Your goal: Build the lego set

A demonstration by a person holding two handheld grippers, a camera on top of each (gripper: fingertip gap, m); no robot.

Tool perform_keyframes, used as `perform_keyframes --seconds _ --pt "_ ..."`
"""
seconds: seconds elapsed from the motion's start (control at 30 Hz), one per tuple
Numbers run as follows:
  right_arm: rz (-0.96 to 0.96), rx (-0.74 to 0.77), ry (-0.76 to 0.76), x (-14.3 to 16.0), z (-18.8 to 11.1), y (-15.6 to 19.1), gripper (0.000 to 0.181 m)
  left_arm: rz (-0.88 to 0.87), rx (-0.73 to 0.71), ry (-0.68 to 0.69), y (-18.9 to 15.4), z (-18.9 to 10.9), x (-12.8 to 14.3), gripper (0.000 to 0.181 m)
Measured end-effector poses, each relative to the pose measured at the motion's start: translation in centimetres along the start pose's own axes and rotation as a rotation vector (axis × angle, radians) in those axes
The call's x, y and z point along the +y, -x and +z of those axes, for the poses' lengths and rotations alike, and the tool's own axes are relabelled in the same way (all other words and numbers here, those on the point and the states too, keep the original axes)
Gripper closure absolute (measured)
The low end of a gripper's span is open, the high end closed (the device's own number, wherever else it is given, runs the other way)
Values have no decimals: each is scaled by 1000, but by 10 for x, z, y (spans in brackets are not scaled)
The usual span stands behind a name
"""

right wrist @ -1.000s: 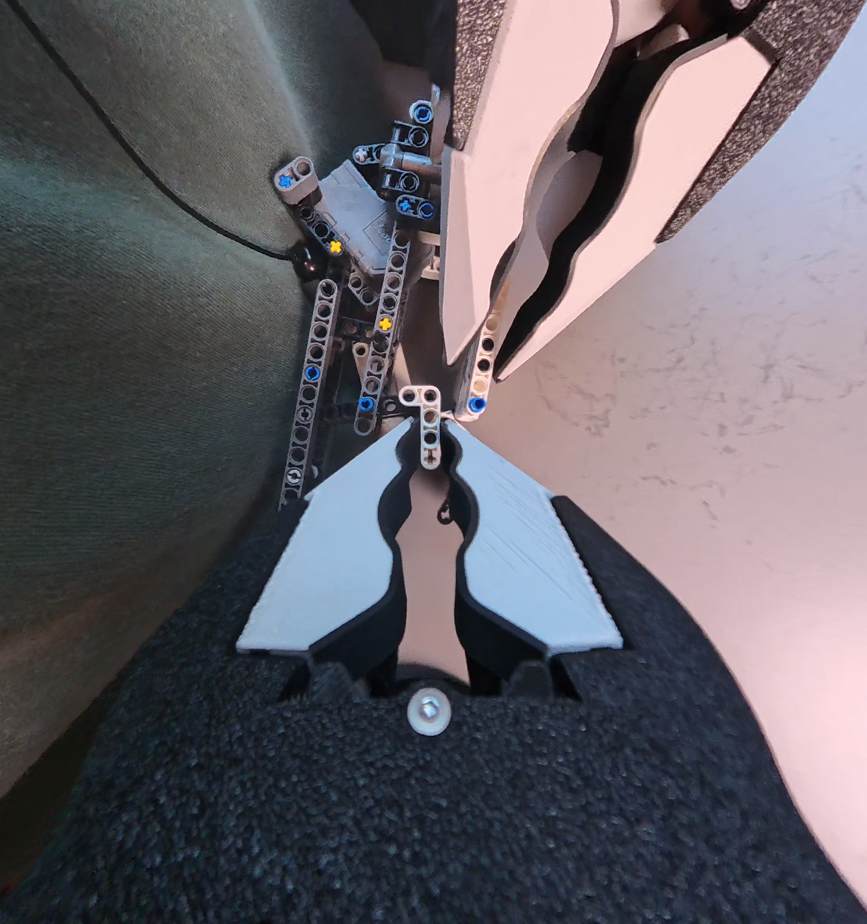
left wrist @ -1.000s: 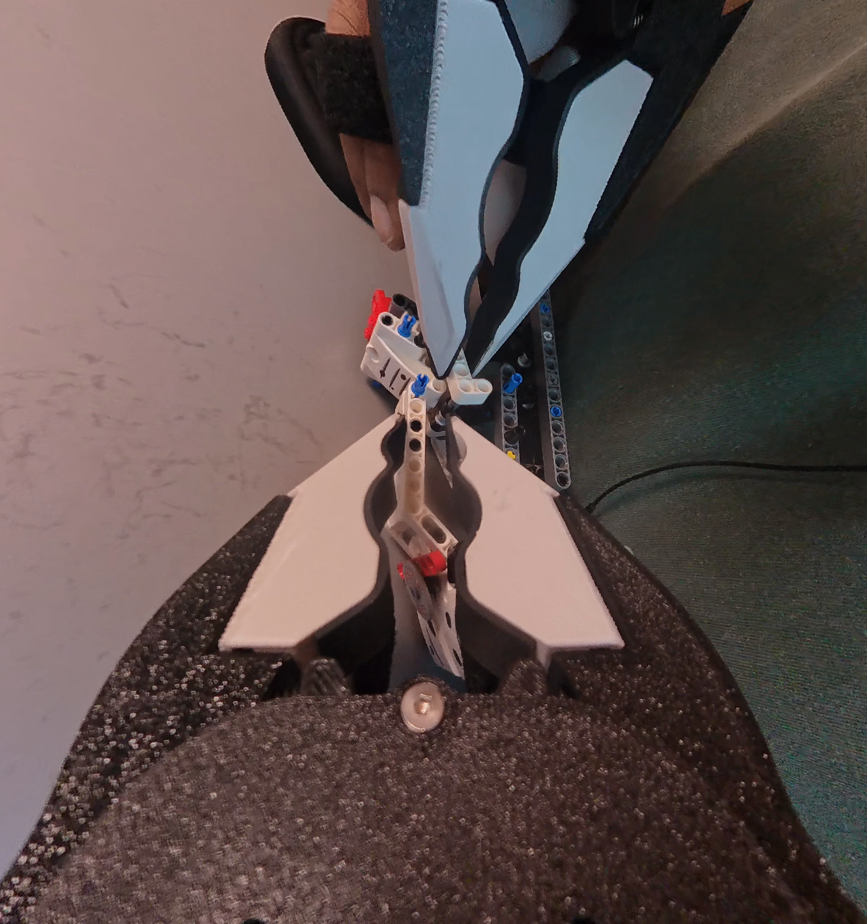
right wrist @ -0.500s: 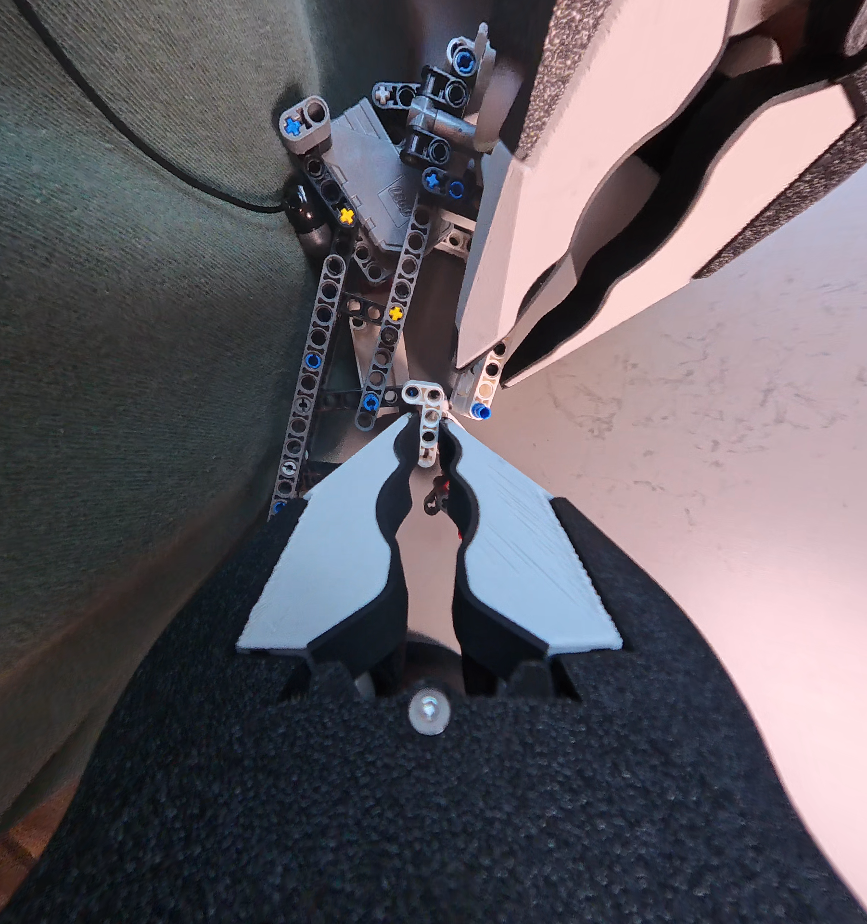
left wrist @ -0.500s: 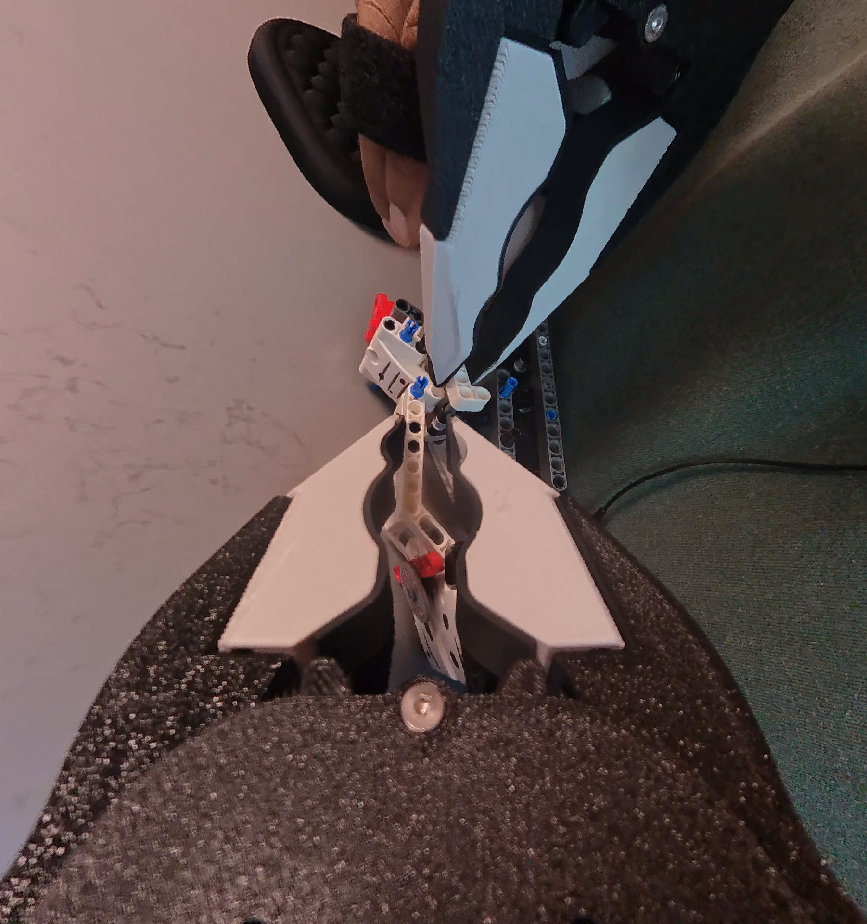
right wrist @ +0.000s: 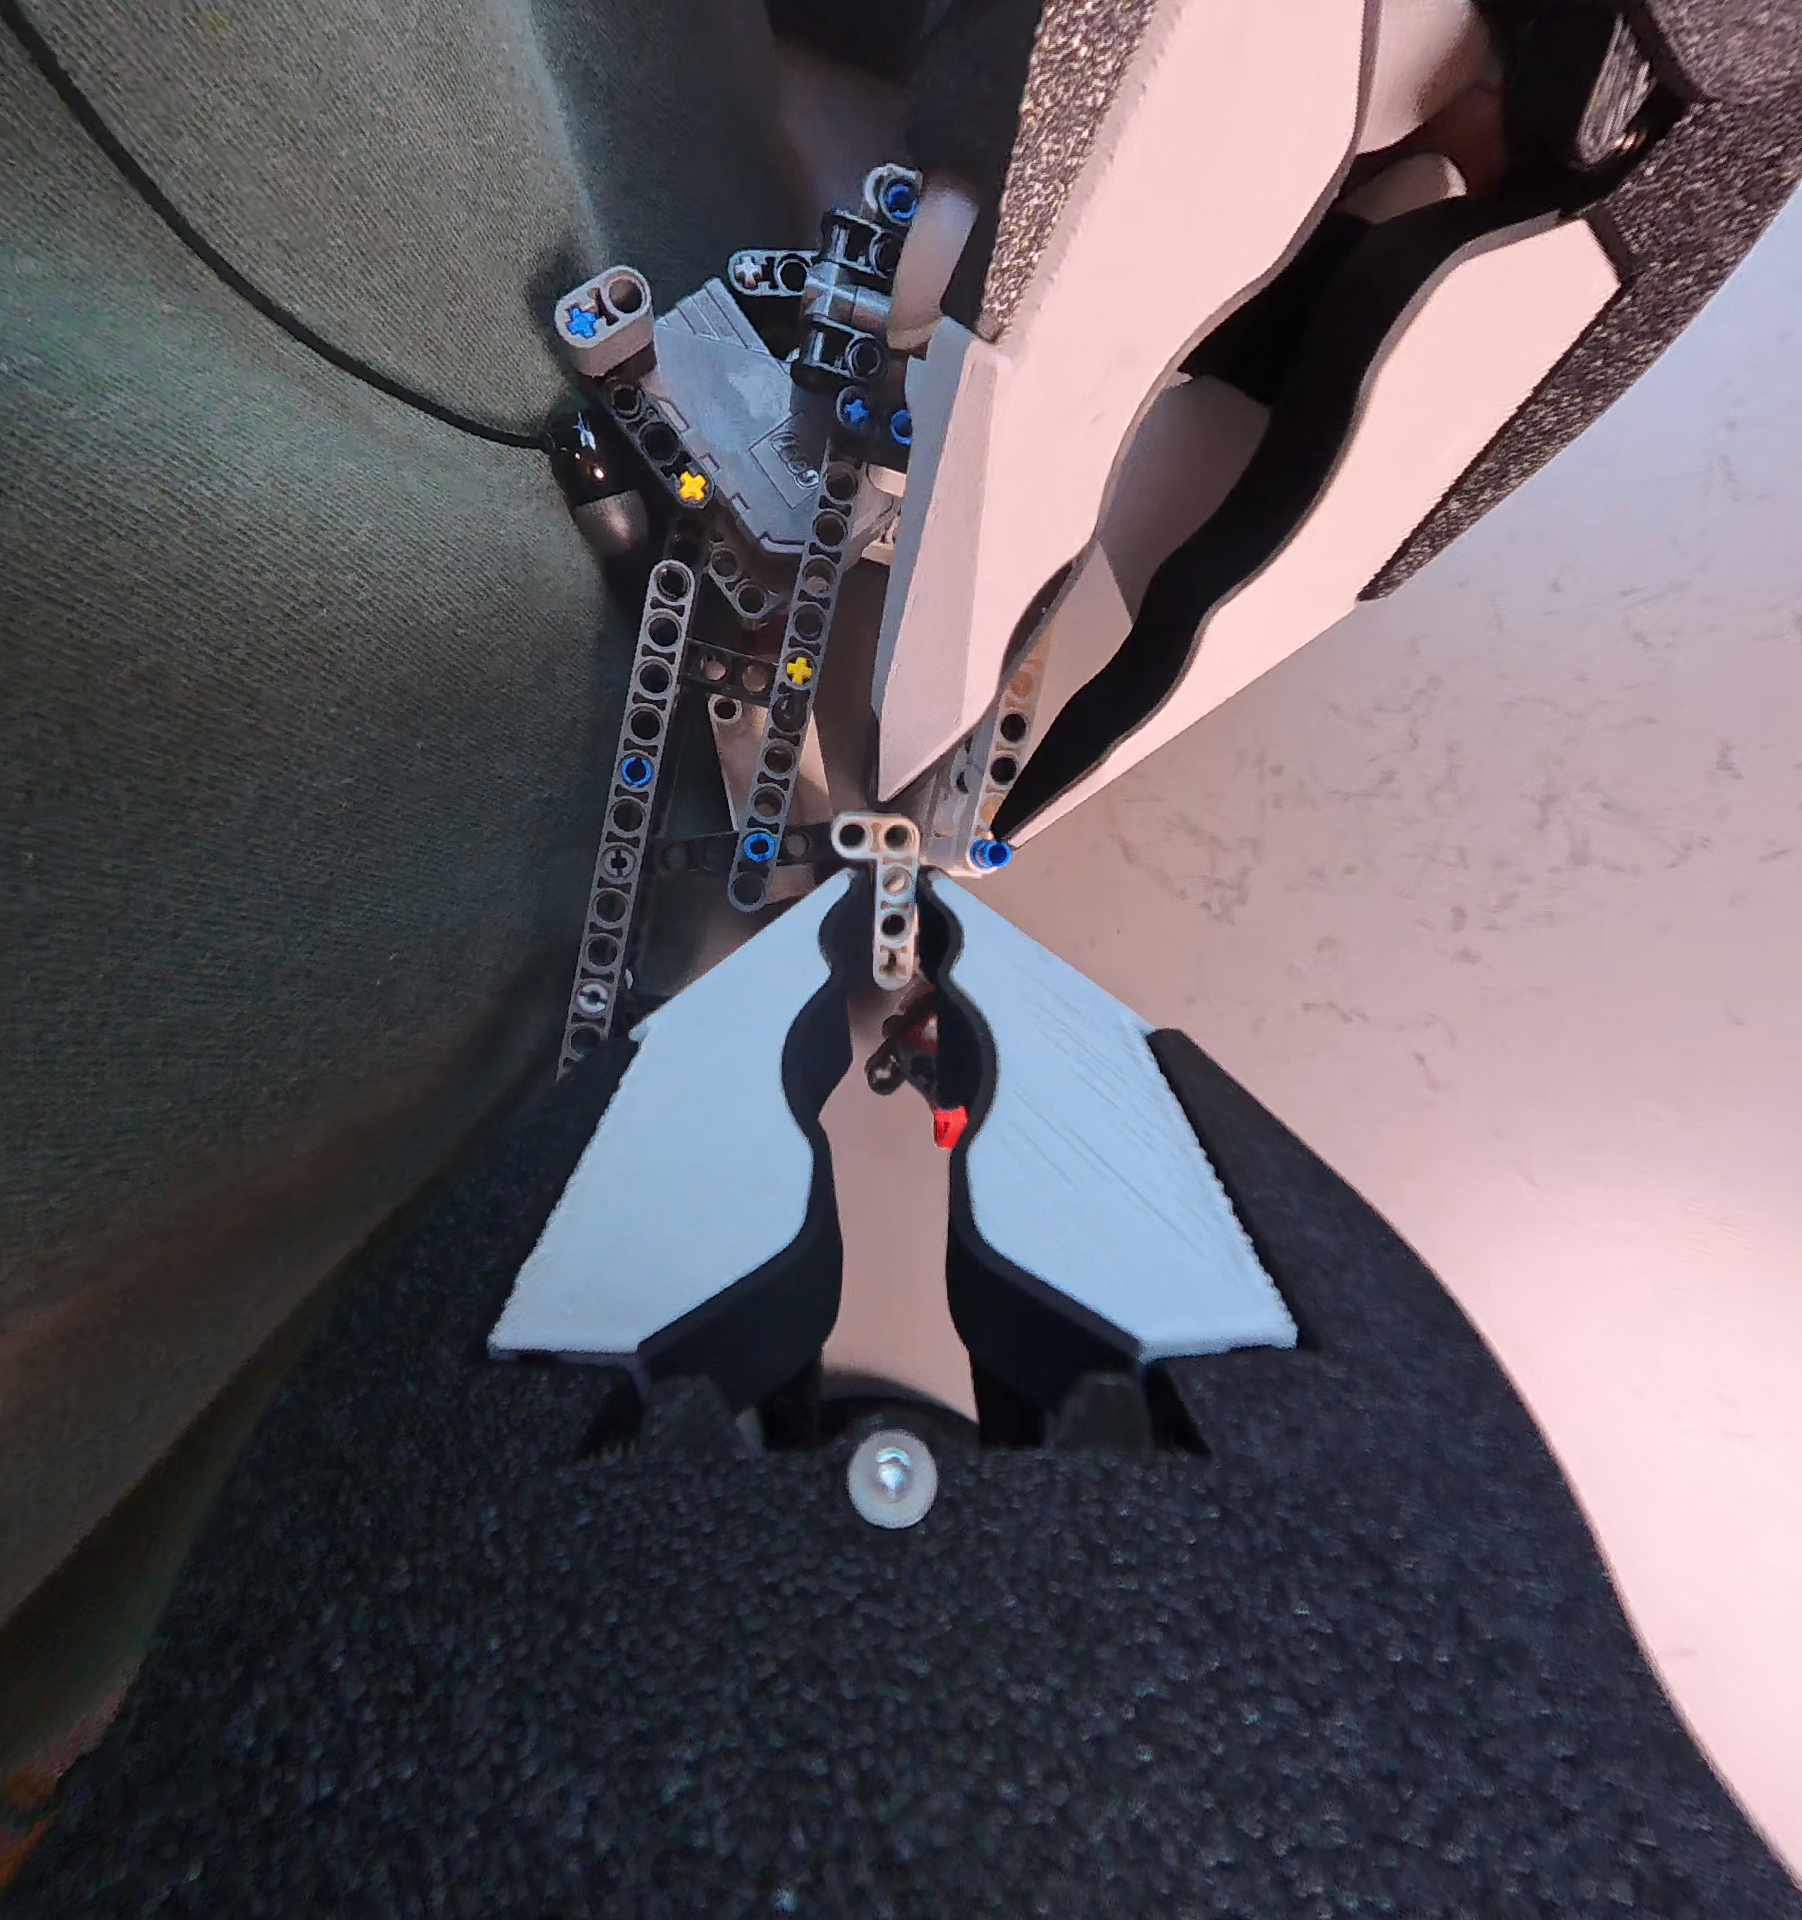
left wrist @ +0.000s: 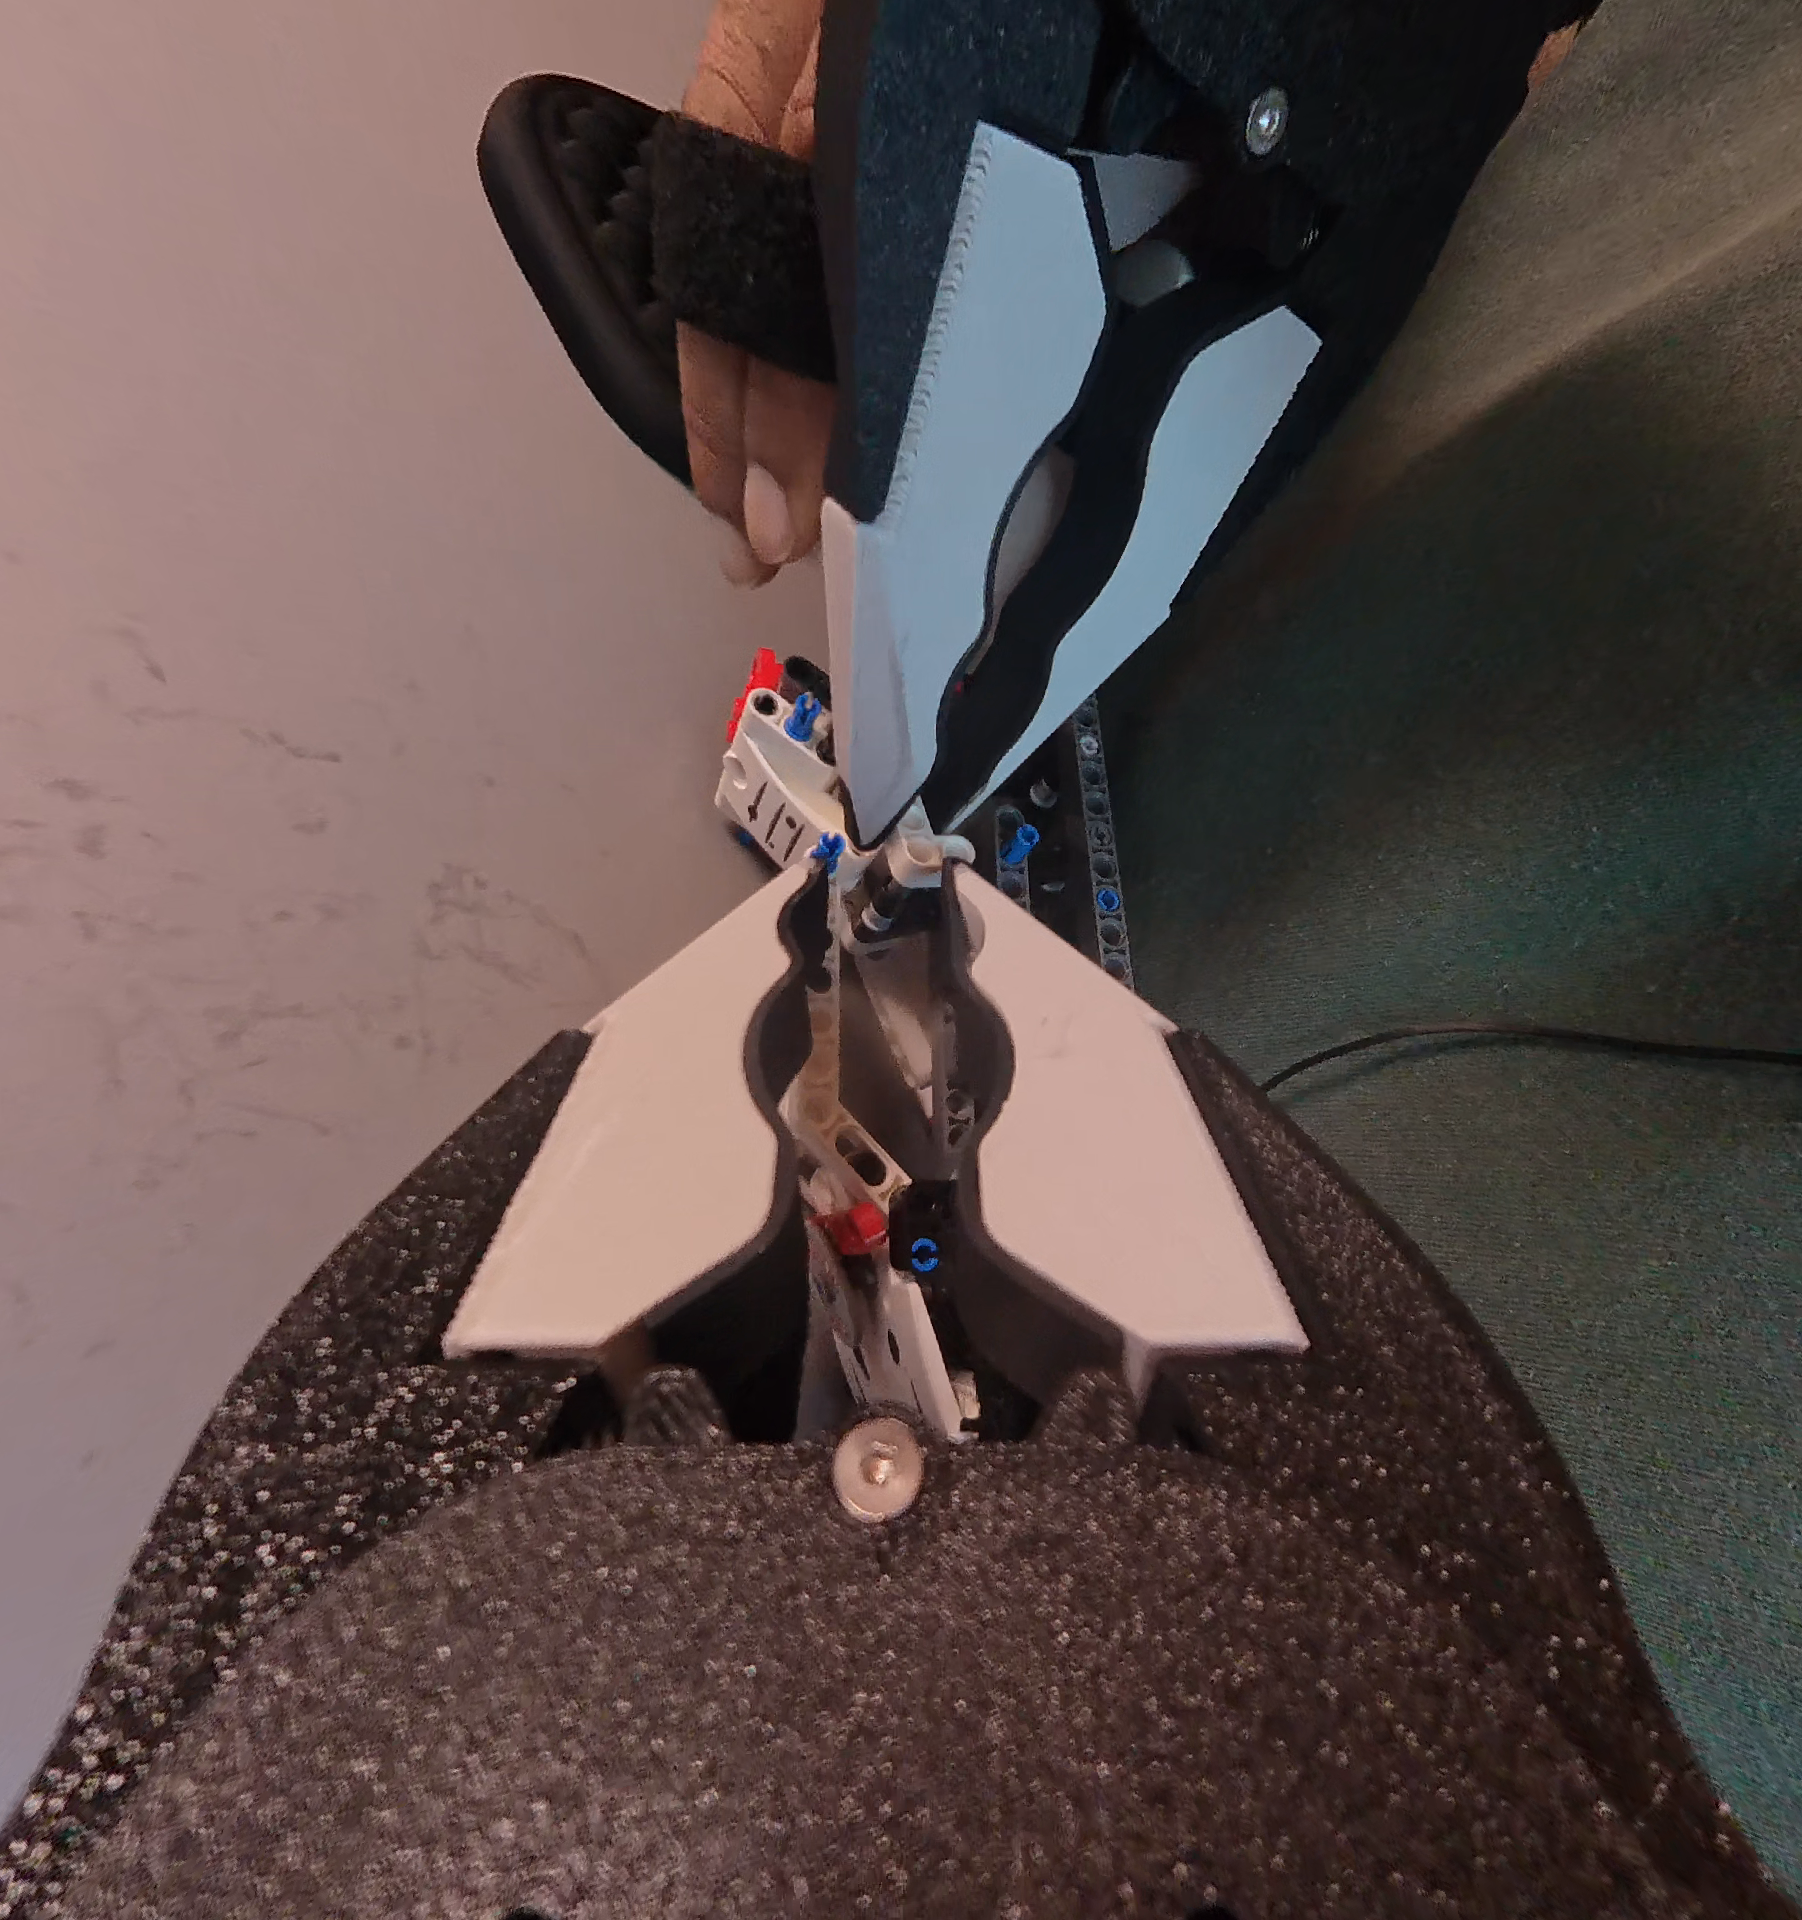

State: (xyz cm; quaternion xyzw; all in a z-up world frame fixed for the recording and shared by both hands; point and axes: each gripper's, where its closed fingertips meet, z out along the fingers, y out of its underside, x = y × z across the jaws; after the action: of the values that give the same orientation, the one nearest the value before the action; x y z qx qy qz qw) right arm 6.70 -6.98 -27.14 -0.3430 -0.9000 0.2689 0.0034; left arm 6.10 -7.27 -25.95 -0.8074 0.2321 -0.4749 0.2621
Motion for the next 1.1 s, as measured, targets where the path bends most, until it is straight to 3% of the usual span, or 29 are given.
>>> perform_keyframes --seconds 0.1,0.47,0.73,1.1 --pt "7 -33 -33 -4 -3 2 161 5 -7 4 0 1 0 160" --pt "-175 -149 24 -9 -3 5 167 14 0 -3 1 0 -1 161" --pt "-271 -190 93 -9 -1 5 168 58 -72 36 4 -22 5 156" --pt "-234 -295 128 -10 7 10 168 27 -70 129 3 -10 18 162"
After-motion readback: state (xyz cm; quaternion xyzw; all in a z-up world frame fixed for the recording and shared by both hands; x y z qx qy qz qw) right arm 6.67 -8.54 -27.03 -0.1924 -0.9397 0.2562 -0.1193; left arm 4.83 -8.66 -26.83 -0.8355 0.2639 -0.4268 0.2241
